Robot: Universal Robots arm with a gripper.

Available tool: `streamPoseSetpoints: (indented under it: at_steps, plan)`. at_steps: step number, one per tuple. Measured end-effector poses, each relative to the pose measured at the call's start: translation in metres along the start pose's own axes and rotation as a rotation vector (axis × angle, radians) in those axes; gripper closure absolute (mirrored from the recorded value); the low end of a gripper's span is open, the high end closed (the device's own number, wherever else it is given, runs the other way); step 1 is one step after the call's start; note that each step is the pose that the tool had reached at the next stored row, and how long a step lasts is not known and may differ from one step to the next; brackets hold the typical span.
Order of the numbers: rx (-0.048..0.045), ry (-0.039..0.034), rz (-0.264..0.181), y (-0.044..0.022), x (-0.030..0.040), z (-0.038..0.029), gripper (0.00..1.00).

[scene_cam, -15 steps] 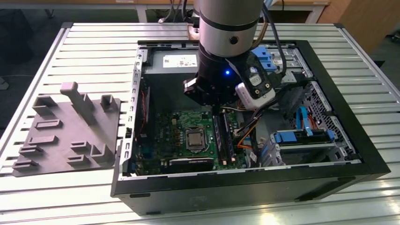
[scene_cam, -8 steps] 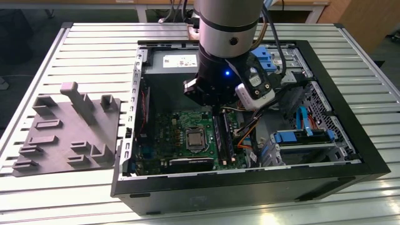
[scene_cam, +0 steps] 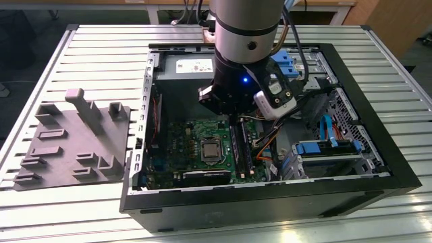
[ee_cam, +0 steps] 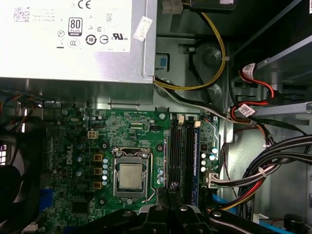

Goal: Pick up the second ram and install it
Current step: 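Insert the second ram into the second slot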

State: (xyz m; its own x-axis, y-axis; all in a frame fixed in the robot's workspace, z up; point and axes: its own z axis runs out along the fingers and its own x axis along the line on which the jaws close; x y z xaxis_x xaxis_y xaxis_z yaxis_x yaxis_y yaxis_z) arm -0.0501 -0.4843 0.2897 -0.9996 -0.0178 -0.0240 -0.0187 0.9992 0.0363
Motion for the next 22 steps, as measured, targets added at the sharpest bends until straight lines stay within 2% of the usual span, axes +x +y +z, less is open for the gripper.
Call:
streamPoseSetpoints:
  at_steps: [10,22]
  plan:
    - [-0.0001,0.0,0.0,0.0,-0.0003,0.0016,0.88]
    - [-0.0001,0.0,0.0,-0.0003,-0.0001,0.0072,0.88]
